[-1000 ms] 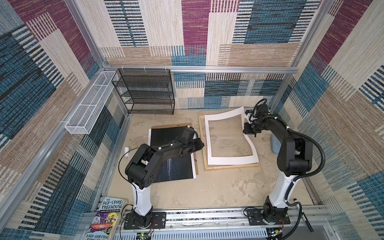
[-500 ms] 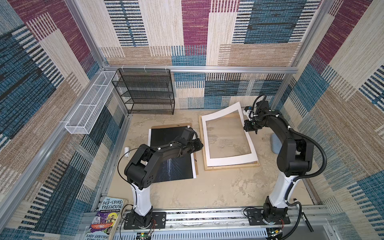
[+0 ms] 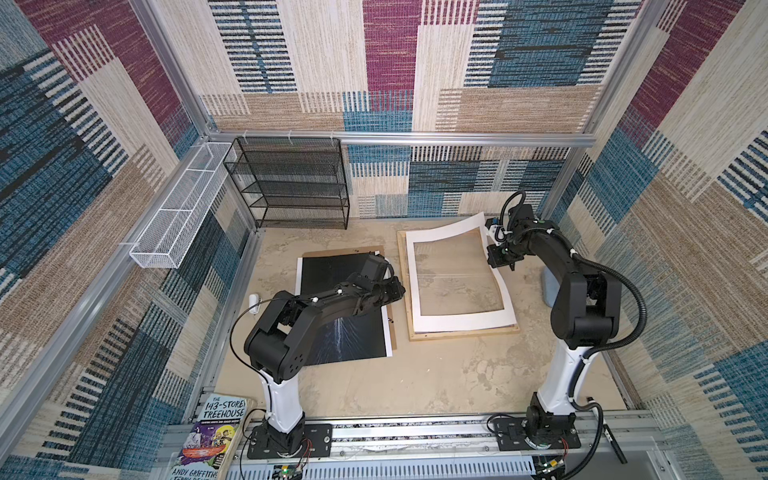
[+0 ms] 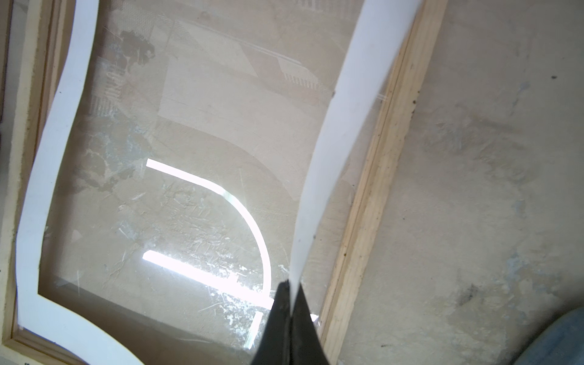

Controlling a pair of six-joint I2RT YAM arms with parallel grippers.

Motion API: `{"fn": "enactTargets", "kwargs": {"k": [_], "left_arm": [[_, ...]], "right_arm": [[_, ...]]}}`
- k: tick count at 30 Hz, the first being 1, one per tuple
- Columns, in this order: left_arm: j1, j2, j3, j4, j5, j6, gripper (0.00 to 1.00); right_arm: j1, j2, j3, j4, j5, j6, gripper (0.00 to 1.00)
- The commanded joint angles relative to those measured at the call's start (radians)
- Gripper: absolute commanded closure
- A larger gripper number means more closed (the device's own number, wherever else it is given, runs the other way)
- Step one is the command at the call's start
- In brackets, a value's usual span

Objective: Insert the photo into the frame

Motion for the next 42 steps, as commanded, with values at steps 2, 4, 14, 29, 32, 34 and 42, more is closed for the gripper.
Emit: {"fn": "enactTargets", "kwargs": {"k": [2, 4, 14, 29, 32, 34, 42], "left_arm": [[0.001, -0.013, 0.0, -0.014, -0.012, 0.023, 0.79], [0.001, -0.013, 0.001, -0.017, -0.015, 0.023, 0.79], [0.001, -0.006, 0.01, -0.022, -0.01, 0.021, 0.79], [0.001, 0.0, 0.019, -0.023, 0.006, 0.018, 0.79], [0.001, -0.01, 0.014, -0.023, 0.002, 0.02, 0.79], [0.001, -0.012, 0.012, -0.023, 0.002, 0.02, 0.79], [0.001, -0.009, 0.008, -0.019, 0.003, 0.018, 0.79]], "right_arm": [[0.002, 0.017, 0.042, -0.014, 0.012, -0.04, 1.0], [0.002, 0.027, 0.065, -0.019, 0.005, -0.05, 1.0], [0.001, 0.05, 0.086, -0.034, -0.009, -0.058, 1.0], [0.007, 0.002, 0.063, -0.045, -0.045, -0.064, 1.0], [0.013, 0.006, 0.063, -0.046, -0.053, -0.066, 1.0], [0.016, 0.01, 0.063, -0.047, -0.065, -0.069, 1.0], [0.022, 0.028, 0.062, -0.051, -0.066, -0.064, 1.0]]}}
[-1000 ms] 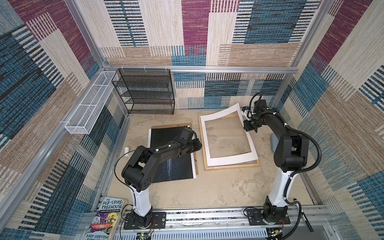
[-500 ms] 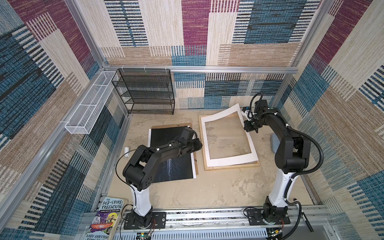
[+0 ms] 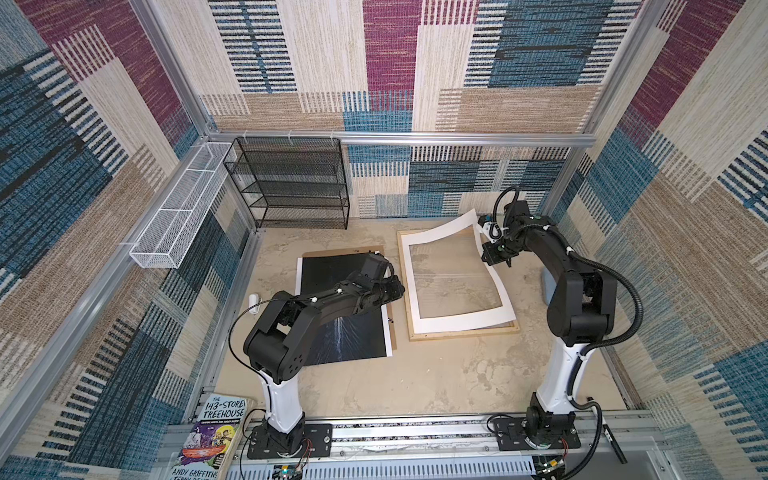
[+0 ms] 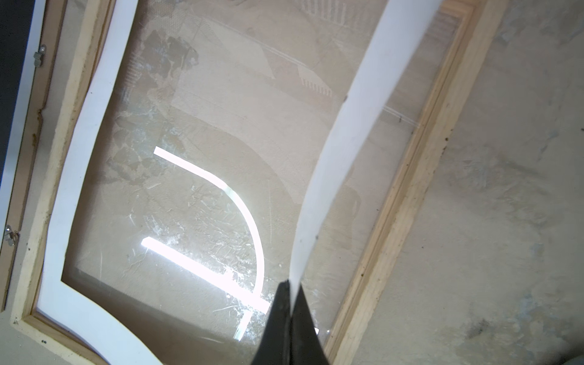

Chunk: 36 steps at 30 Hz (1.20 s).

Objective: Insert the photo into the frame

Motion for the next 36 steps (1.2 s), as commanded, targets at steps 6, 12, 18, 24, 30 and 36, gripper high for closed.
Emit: {"fn": "enactTargets", "kwargs": {"k": [6, 12, 18, 24, 30, 36], "left_arm": [[0.001, -0.006, -0.012, 0.004, 0.001, 0.017, 0.78], [0.001, -0.006, -0.018, 0.007, 0.003, 0.017, 0.77], [0.001, -0.009, -0.02, 0.009, 0.003, 0.017, 0.77], [0.001, -0.006, -0.02, 0.01, 0.007, 0.015, 0.77], [0.001, -0.009, -0.025, 0.009, 0.009, 0.018, 0.76], [0.003, -0.009, -0.033, 0.013, 0.008, 0.018, 0.76]], "right_arm": [[0.001, -0.003, 0.003, 0.003, 0.025, 0.017, 0.83], [0.001, -0.01, -0.007, 0.009, 0.063, 0.033, 0.72], [0.001, -0.012, -0.015, 0.017, 0.104, 0.051, 0.64], [0.001, -0.011, -0.034, 0.033, 0.163, 0.058, 0.6], [0.001, -0.01, -0.05, 0.064, 0.271, 0.084, 0.54], [0.001, -0.018, -0.047, 0.078, 0.309, 0.103, 0.49]]}}
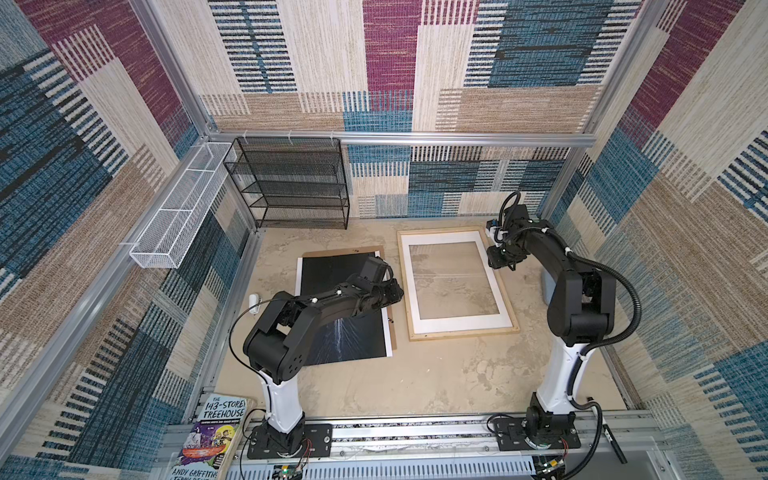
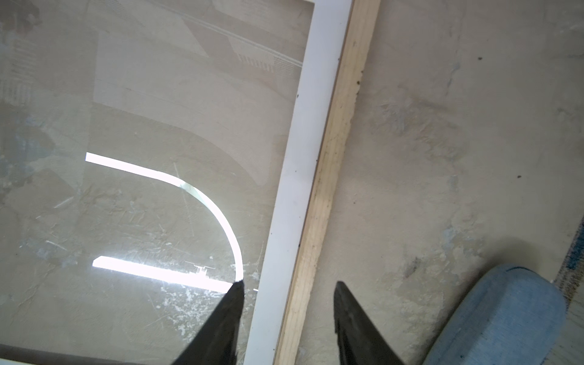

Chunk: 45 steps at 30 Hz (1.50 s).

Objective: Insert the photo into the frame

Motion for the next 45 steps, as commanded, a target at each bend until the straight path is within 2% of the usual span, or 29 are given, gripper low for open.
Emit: {"fn": "enactTargets", "kwargs": {"k": [1, 5, 9, 13, 15, 20, 24, 28, 30, 34, 40, 45], "left_arm": [[0.001, -0.008, -0.007, 0.014, 0.007, 0.019, 0.75], [0.002, -0.016, -0.014, 0.009, 0.001, 0.024, 0.72], [0.003, -0.036, -0.009, -0.038, -0.033, 0.053, 0.68], [0.003, -0.076, 0.042, -0.221, -0.143, 0.116, 0.65], [0.003, -0.099, 0.065, -0.317, -0.214, 0.147, 0.63], [0.004, -0.173, 0.067, -0.481, -0.362, 0.191, 0.6], [0.017, -0.225, 0.032, -0.563, -0.45, 0.202, 0.56], [0.06, -0.265, -0.027, -0.617, -0.512, 0.176, 0.5], [0.107, -0.282, -0.064, -0.625, -0.517, 0.157, 0.48], [0.228, -0.337, -0.154, -0.59, -0.459, 0.154, 0.45], [0.329, -0.391, -0.212, -0.581, -0.436, 0.162, 0.43], [0.345, -0.383, -0.245, -0.55, -0.376, 0.153, 0.44]], "right_arm": [[0.001, -0.018, 0.001, 0.036, 0.052, 0.025, 0.47], [0.001, -0.04, 0.002, 0.055, 0.074, 0.045, 0.4], [0.001, -0.062, 0.008, 0.074, 0.071, 0.078, 0.39], [0.001, -0.078, 0.011, 0.097, 0.037, 0.129, 0.38], [0.004, -0.088, 0.0, 0.12, 0.018, 0.155, 0.34], [0.048, -0.14, -0.084, 0.221, -0.022, 0.243, 0.34], [0.114, -0.197, -0.206, 0.351, -0.163, 0.328, 0.35], [0.23, -0.239, -0.311, 0.515, -0.317, 0.432, 0.36], [0.292, -0.241, -0.339, 0.581, -0.375, 0.488, 0.37], [0.424, -0.22, -0.386, 0.708, -0.46, 0.591, 0.37], [0.569, -0.116, -0.363, 0.727, -0.439, 0.639, 0.37], [0.629, -0.041, -0.345, 0.69, -0.396, 0.646, 0.38]]}}
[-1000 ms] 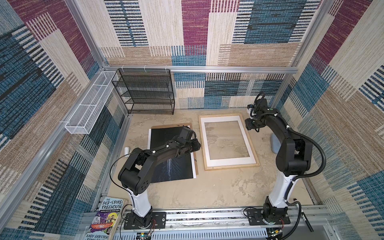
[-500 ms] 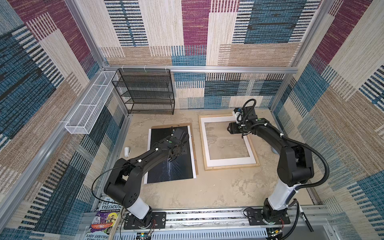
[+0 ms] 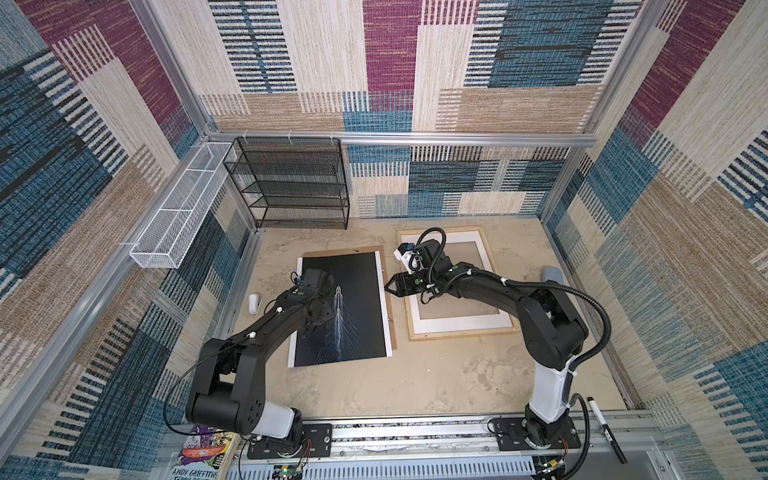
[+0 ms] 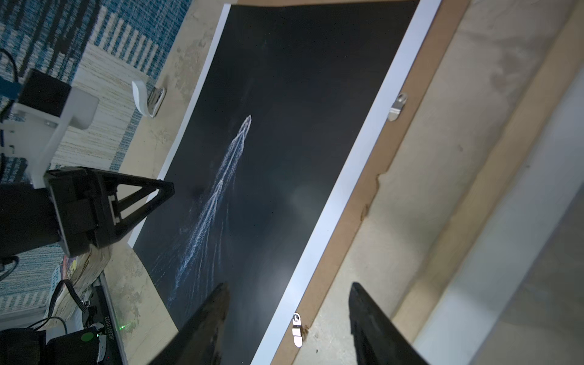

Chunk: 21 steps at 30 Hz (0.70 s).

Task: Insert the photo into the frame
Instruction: 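Move both grippers to the black photo's edges on the backing board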

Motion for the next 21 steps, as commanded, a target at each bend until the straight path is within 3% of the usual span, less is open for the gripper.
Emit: {"fn": "enactTargets", "kwargs": {"k": [1, 21], "left_arm": [[0.003, 0.013, -0.017, 0.036, 0.063, -0.016, 0.44], [-0.027, 0.105, -0.077, 0.171, 0.23, -0.067, 0.5]], "right_arm": [[0.02, 0.032, 0.013, 0.008, 0.021, 0.025, 0.38], [0.012, 0.094, 0.063, -0.085, 0.191, 0.017, 0.38]]}}
